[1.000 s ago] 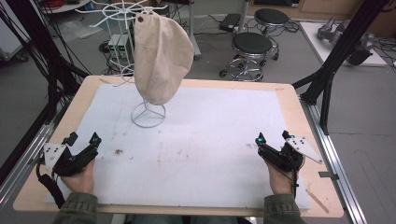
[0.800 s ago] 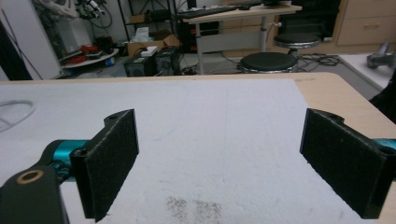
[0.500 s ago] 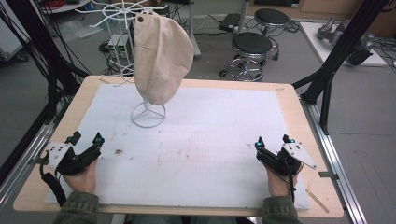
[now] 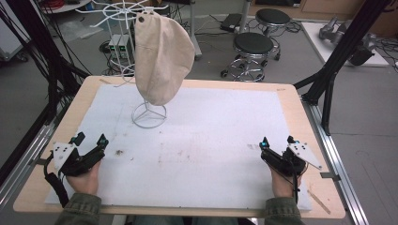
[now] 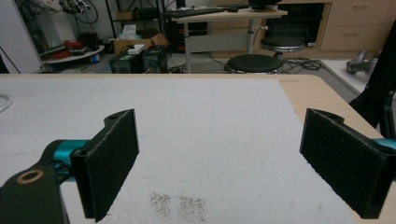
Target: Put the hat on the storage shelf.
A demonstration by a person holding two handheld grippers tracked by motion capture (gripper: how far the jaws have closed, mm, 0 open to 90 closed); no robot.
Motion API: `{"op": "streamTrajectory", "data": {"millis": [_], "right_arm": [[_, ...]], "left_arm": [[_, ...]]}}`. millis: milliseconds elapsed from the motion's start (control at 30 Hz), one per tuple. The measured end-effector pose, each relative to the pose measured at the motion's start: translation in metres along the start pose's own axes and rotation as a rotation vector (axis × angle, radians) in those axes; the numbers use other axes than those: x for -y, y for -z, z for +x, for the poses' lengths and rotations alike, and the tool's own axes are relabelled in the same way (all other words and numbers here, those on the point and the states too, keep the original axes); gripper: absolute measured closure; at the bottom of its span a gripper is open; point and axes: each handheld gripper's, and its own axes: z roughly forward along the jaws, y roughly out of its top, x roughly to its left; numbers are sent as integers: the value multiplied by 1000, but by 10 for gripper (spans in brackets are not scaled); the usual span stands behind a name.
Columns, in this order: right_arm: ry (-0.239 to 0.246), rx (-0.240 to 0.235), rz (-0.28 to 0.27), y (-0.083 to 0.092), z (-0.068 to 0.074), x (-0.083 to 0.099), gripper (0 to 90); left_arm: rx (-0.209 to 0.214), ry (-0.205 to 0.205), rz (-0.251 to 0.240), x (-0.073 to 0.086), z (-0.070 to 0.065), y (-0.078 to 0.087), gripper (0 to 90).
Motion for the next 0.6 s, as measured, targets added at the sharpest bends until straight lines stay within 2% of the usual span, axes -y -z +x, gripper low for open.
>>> {"op": "streamTrajectory", "data": {"millis": [600], "right_arm": [[-2,3,25,-1,0,1,108]], "left_arm": [[3,4,4,1,1,0,237]]}}
